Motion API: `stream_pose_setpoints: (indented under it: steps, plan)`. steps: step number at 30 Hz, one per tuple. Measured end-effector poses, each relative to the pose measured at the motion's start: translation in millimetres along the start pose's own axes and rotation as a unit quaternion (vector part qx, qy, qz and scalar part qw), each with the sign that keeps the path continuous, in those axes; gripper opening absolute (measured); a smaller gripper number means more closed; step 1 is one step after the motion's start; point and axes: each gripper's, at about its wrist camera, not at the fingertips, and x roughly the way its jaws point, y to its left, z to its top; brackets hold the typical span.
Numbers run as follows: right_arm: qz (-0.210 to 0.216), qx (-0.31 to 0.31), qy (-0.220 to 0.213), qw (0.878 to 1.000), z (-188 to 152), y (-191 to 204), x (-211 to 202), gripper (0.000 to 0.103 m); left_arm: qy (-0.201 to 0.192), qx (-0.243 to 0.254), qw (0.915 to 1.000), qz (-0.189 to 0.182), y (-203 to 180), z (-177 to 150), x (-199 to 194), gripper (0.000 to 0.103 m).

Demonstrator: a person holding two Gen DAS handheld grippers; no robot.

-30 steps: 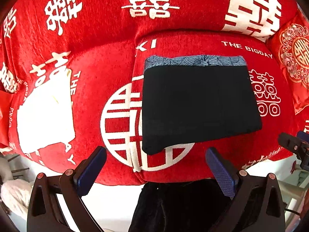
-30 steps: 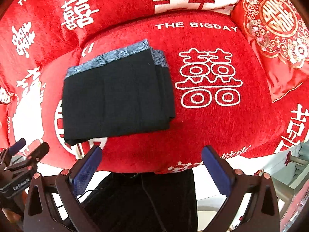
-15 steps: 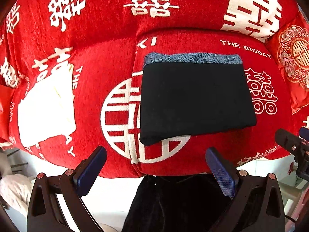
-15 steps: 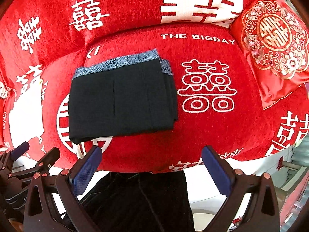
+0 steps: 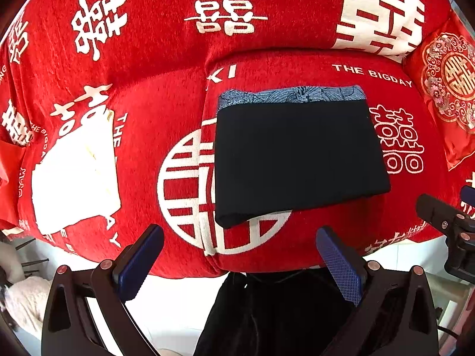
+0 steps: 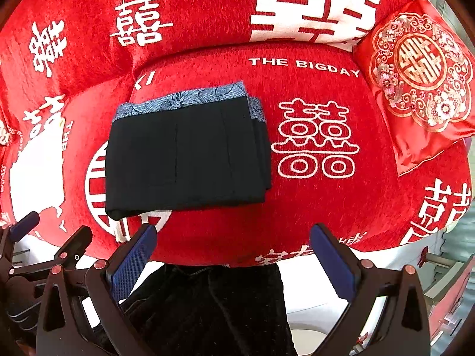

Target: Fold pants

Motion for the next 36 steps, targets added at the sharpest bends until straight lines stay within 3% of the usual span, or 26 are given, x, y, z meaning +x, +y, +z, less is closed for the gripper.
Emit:
stream_pose_setpoints:
  steps: [36]
  plan:
    - [-0.019, -0.011, -0.005, 1.000, 6.8, 7.0, -1.0, 0.103, -0.014, 0.016, 0.9998, -0.007, 1.3, 3.7, -2.8, 0.103]
